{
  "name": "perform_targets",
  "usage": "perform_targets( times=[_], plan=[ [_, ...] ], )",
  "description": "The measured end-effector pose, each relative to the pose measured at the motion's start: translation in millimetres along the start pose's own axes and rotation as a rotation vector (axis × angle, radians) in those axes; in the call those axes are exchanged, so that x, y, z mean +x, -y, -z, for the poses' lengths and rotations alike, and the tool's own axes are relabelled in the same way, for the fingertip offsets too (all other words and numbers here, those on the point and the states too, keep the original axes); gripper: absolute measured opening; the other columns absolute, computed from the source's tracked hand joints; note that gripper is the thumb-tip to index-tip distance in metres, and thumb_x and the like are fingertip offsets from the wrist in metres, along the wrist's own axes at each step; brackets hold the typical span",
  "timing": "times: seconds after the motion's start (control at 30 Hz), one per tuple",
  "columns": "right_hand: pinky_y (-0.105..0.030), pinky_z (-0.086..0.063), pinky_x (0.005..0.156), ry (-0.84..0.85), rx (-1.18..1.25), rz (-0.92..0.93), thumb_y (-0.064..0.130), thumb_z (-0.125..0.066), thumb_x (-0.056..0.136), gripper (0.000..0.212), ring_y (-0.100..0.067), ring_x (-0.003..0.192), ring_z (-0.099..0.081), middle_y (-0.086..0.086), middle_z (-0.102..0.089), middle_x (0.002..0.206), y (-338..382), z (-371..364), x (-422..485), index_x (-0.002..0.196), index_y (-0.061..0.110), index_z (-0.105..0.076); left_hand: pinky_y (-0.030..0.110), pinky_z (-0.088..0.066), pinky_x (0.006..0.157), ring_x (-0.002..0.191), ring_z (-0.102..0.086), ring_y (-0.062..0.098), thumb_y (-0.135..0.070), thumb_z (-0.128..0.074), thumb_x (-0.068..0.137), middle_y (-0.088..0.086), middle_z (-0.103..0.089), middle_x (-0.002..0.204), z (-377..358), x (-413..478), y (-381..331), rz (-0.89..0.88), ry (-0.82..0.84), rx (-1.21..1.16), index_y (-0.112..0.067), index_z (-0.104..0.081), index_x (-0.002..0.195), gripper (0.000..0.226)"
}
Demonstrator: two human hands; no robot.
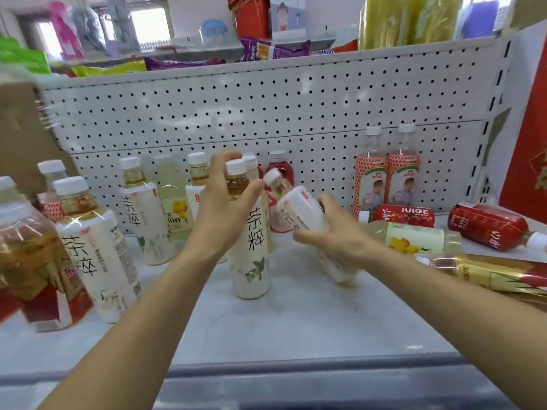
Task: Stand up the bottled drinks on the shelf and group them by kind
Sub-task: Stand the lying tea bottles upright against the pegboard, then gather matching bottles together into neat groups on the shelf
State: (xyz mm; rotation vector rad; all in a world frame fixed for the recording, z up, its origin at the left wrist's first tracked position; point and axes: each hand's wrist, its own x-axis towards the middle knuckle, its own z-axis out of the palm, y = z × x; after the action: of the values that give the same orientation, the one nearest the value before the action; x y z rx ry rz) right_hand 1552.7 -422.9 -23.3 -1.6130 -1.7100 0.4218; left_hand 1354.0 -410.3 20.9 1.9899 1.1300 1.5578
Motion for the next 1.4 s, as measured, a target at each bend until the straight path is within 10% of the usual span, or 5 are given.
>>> perform_targets(
  times=[0.3,0.57,0.7,0.9,1.4],
  plan=[
    [-0.04,-0.052,0.095,-0.032,0.428,-0.005,0.032,-0.08,0.081,0.063,-0.008,0.107,-0.061,0.007,-0.061,0.117,22,-26,-7,0.125,0.023,-0.036,0.01,-0.047,0.075,0.081,-0.061,-0.011,-0.026,-0.064,0.095,-0.018,-0.064,0.087,-2,-4,-1,-0.02,-0.054,0.005,-0.032,-0.041,0.141,0.051],
    [-0.029,-0.032,0.11,0.05,-0.147,0.084,0.045,-0.07,0.087,0.066,-0.01,0.137,-0.036,0.008,-0.041,0.148,-15,51,-73,0.143,0.027,-0.04,0.046,-0.027,0.118,0.139,-0.034,0.025,-0.018,-0.064,0.094,0.013,-0.039,0.147,-34,-61,-25,-0.256,-0.358,0.239,-0.007,-0.035,0.147,0.062],
    [-0.037,-0.037,0.106,0.126,-0.527,-0.073,0.059,-0.068,0.081,0.069,-0.014,0.125,-0.041,0.01,-0.044,0.14,-60,131,-120,0.139,0.035,-0.041,0.043,-0.039,0.112,0.131,-0.044,0.019,-0.018,-0.064,0.09,0.003,-0.046,0.137,-86,-102,-44,-0.335,-0.023,0.145,-0.012,-0.048,0.137,0.05],
    [-0.035,-0.049,0.083,0.172,-0.827,-0.211,0.059,-0.07,0.068,0.065,-0.013,0.099,-0.05,0.008,-0.055,0.116,-109,173,-142,0.122,0.035,-0.043,0.03,-0.054,0.088,0.106,-0.059,0.007,-0.039,-0.064,0.092,-0.009,-0.05,0.133,-146,-123,-81,0.413,0.487,-0.183,-0.031,-0.037,0.14,0.056],
    [-0.034,-0.039,0.106,0.159,0.069,0.187,0.076,-0.048,0.081,0.063,-0.004,0.125,-0.042,0.018,-0.05,0.13,-96,109,-102,0.132,0.039,-0.051,0.039,-0.055,0.093,0.101,-0.066,0.005,-0.055,-0.082,0.066,-0.013,-0.068,0.108,-151,-117,-76,0.418,0.088,-0.238,-0.034,-0.043,0.125,0.074]
  ],
)
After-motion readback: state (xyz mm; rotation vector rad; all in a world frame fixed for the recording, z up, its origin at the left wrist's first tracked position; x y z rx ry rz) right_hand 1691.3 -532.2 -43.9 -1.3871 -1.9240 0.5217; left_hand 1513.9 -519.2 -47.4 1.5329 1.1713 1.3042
